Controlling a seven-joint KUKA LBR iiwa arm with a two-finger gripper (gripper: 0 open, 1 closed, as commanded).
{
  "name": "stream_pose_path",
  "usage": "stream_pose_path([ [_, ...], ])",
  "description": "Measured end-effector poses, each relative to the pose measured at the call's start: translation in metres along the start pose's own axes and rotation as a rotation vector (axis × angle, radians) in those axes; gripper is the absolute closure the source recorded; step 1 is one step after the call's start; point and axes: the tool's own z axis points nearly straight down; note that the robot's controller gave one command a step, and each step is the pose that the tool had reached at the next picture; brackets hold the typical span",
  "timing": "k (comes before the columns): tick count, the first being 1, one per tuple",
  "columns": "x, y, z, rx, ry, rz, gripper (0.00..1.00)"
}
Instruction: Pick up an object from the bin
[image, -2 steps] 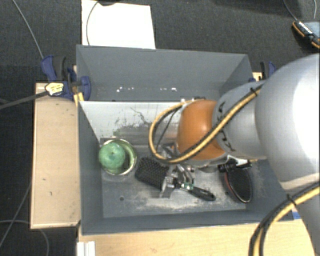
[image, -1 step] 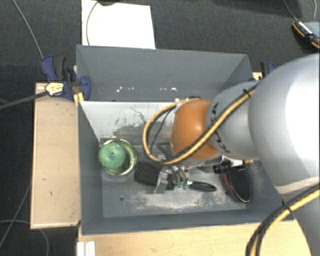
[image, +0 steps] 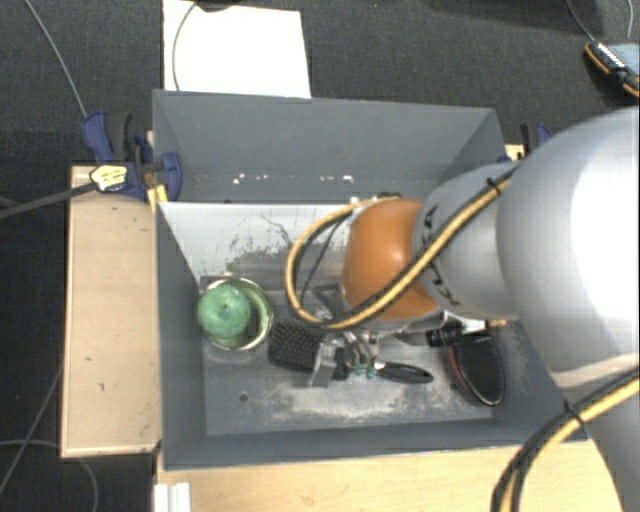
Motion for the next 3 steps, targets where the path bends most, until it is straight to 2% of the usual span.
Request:
stream_pose_path([
  [1,0.002,-0.001,-0.033,0.003,0.011,-0.002,1.00],
  [2,0.000,0.000,-0.069,0.001,0.004,-0.004,1.00],
  [3,0.000,0.000,-0.077,0.000,0.002,-0.006,1.00],
])
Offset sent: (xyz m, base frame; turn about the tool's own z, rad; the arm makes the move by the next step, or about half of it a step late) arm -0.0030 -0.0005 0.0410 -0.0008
